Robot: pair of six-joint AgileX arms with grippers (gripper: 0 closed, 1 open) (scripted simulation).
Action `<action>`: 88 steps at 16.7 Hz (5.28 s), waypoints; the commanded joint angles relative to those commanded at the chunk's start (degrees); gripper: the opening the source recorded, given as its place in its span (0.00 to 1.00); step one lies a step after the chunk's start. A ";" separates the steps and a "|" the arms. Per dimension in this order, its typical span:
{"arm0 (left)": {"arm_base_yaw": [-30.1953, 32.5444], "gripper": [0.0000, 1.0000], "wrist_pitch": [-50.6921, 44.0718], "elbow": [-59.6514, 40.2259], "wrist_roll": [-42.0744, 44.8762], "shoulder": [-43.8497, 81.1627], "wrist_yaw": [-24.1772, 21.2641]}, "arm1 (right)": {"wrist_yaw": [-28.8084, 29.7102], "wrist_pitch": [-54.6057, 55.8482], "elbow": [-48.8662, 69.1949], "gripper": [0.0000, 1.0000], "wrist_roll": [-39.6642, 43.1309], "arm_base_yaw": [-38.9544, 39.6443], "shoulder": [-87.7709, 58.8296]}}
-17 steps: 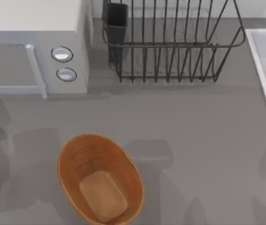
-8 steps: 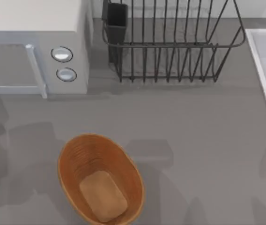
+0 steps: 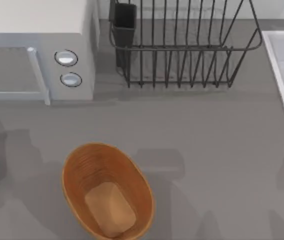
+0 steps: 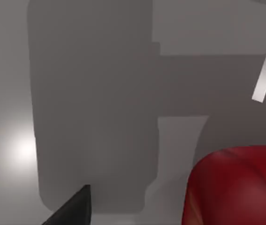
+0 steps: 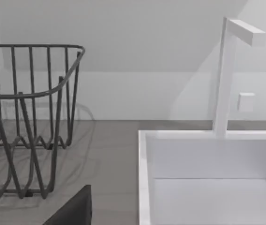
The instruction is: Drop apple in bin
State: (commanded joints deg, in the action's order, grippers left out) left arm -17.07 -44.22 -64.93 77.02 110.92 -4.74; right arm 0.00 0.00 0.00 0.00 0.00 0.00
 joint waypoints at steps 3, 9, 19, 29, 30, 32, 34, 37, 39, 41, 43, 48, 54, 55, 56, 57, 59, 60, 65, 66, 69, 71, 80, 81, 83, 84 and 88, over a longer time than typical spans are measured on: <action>0.09 1.00 0.75 0.44 -0.05 0.48 -0.01 | 0.00 0.00 0.00 1.00 0.00 0.00 0.00; 0.09 0.70 0.75 0.44 -0.05 0.48 -0.01 | 0.00 0.00 0.00 1.00 0.00 0.00 0.00; 0.09 0.00 0.75 0.44 -0.05 0.48 -0.01 | 0.00 0.00 0.00 1.00 0.00 0.00 0.00; -0.94 0.00 0.18 -0.38 0.63 -0.54 0.32 | 0.00 0.00 0.00 1.00 0.00 0.00 0.00; -1.96 0.00 -1.07 -1.16 1.17 -1.07 0.32 | 0.00 0.00 0.00 1.00 0.00 0.00 0.00; -4.08 0.00 -5.23 -3.81 2.30 -2.47 0.22 | 0.00 0.00 0.00 1.00 0.00 0.00 0.00; -5.30 0.00 -11.27 -7.13 2.94 -3.87 0.09 | 0.00 0.00 0.00 1.00 0.00 0.00 0.00; -4.94 0.00 -21.02 -12.88 2.68 -5.04 0.01 | 0.00 0.00 0.00 1.00 0.00 0.00 0.00; -3.58 0.00 -26.26 -17.50 1.91 -5.88 0.06 | 0.00 0.00 0.00 1.00 0.00 0.00 0.00; -1.59 0.00 -29.92 -21.74 0.81 -7.43 0.23 | 0.00 0.00 0.00 1.00 0.00 0.00 0.00; -0.01 0.00 -31.82 -24.01 -0.10 -8.80 0.35 | 0.00 0.00 0.00 1.00 0.00 0.00 0.00; 0.02 0.00 -31.86 -24.09 -0.11 -8.77 0.36 | 0.00 0.00 0.00 1.00 0.00 0.00 0.00; 12.42 0.00 -31.81 -23.33 -6.37 -10.22 2.76 | 0.00 0.00 0.00 1.00 0.00 0.00 0.00; 16.56 0.00 -31.85 -22.93 -8.16 -10.61 3.46 | 0.00 0.00 0.00 1.00 0.00 0.00 0.00; 21.18 0.00 -31.92 -22.45 -10.08 -10.99 4.20 | 0.00 0.00 0.00 1.00 0.00 0.00 0.00; 26.22 0.00 -32.02 -21.90 -12.11 -11.39 4.95 | 0.00 0.00 0.00 1.00 0.00 0.00 0.00; 36.93 0.00 -32.19 -20.61 -16.42 -12.28 6.49 | 0.00 0.00 0.00 1.00 0.00 0.00 0.00; 42.26 0.00 -32.22 -19.93 -18.62 -12.79 7.26 | 0.00 0.00 0.00 1.00 0.00 0.00 0.00; 62.62 0.00 -31.90 -17.11 -28.37 -15.51 10.83 | 0.00 0.00 0.00 1.00 0.00 0.00 0.00; 65.00 0.00 -31.77 -16.72 -29.81 -15.98 11.41 | 0.00 0.00 0.00 1.00 0.00 0.00 0.00; 68.40 0.00 -31.50 -16.07 -32.08 -16.80 12.36 | 0.00 0.00 0.00 1.00 0.00 0.00 0.00; 68.40 0.00 -31.50 -16.06 -32.08 -16.80 12.36 | 0.00 0.00 0.00 1.00 0.00 0.00 0.00; 66.90 0.00 -19.62 -6.45 -30.91 -15.55 12.24 | 0.00 0.00 0.00 1.00 0.00 0.00 0.00; 66.72 0.00 -17.69 -4.70 -30.65 -15.26 12.26 | 0.00 0.00 0.00 1.00 0.00 0.00 0.00; 66.48 0.00 -15.69 -2.72 -30.13 -14.66 12.31 | 0.00 0.00 0.00 1.00 0.00 0.00 0.00; 66.46 0.00 -15.57 -2.60 -30.08 -14.60 12.31 | 0.00 0.00 0.00 1.00 0.00 0.00 0.00; 66.46 0.08 -15.57 -2.60 -30.08 -14.60 12.31 | 0.00 0.00 0.00 1.00 0.00 0.00 0.00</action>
State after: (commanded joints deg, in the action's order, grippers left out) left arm 49.39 -59.79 -67.53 46.93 96.32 7.58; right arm 0.00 0.00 0.00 0.00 0.00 0.00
